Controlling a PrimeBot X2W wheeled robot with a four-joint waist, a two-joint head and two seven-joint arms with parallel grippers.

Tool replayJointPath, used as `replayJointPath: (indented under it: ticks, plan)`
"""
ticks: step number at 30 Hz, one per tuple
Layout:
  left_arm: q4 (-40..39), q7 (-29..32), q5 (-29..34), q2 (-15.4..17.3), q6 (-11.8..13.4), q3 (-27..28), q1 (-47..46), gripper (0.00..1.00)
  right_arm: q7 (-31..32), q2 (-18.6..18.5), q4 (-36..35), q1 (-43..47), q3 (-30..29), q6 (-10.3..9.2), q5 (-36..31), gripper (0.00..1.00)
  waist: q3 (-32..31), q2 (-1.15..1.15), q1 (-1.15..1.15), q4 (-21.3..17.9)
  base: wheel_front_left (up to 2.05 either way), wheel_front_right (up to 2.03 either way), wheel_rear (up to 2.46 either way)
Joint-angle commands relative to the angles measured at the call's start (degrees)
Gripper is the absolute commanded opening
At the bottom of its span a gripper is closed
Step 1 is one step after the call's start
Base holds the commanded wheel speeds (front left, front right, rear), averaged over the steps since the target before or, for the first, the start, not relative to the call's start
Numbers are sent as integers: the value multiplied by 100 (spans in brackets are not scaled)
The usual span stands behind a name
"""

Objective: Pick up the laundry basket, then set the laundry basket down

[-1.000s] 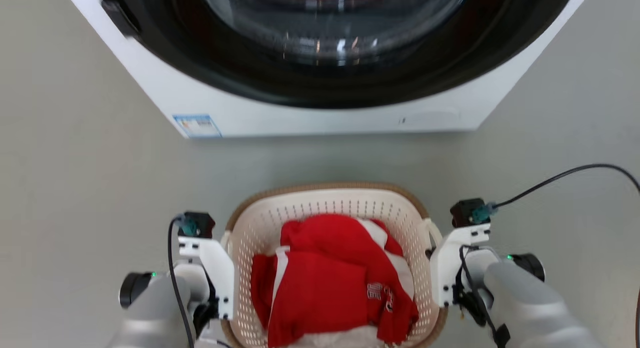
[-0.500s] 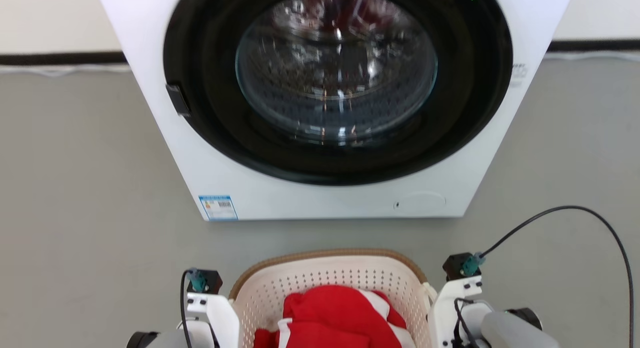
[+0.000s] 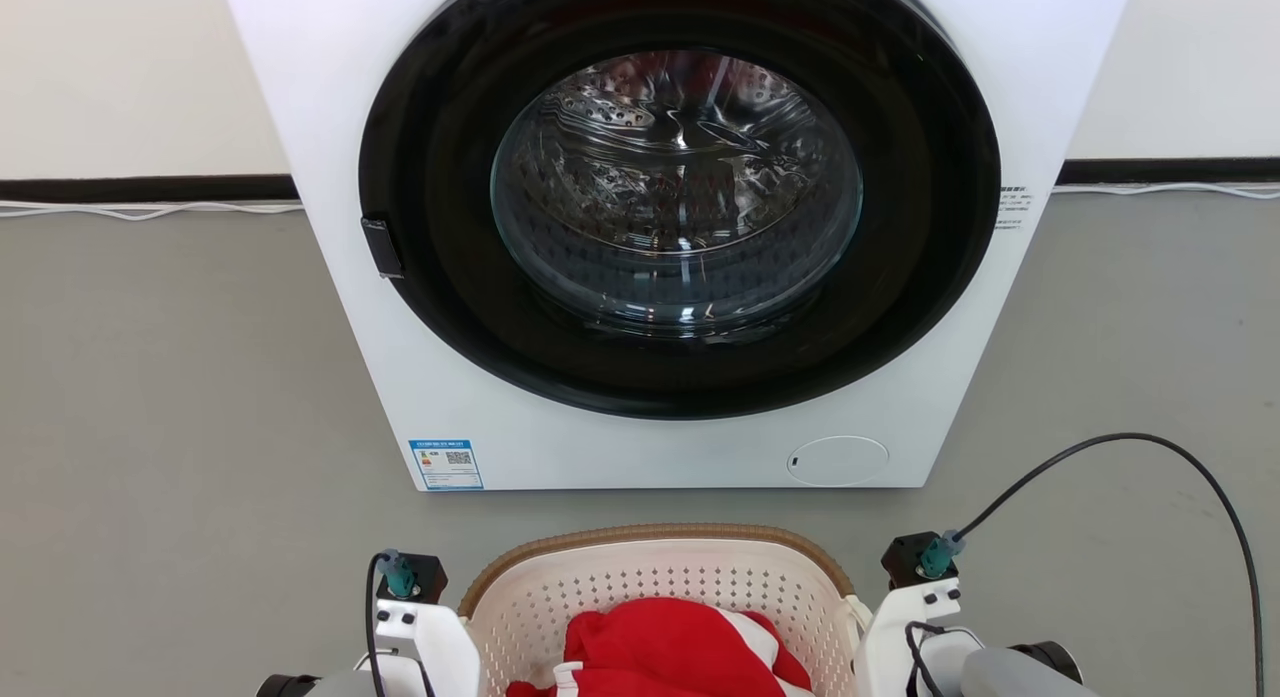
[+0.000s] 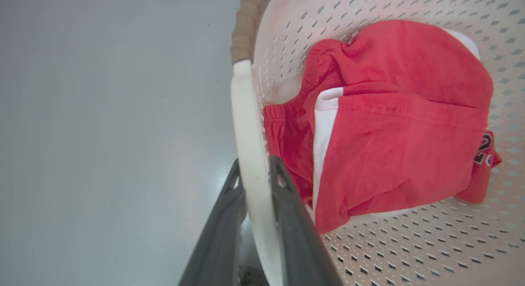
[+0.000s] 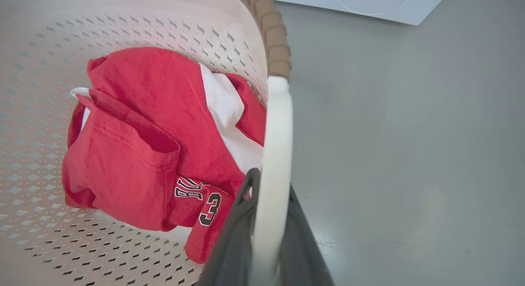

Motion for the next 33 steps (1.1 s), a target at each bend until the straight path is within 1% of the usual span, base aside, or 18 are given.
replayJointPath:
  ticks: [1, 14, 33]
  plan:
    - [-97, -50, 16, 17, -18, 51, -133, 0, -94, 178, -135, -50, 110, 102, 79, 0, -13, 0, 0, 6, 0, 0, 0]
    - [-88, -84, -15, -39, -18, -42, -131, 0, -177, 178, -116, 33, 313, 102, 340, 0, -109, 0, 0, -10, 0, 0, 0]
    - [-78, -96, -103, 7, -18, -96, -123, 0, -239, 178, -66, -41, 584, 102, 636, 0, -140, 0, 0, -8, 0, 0, 0]
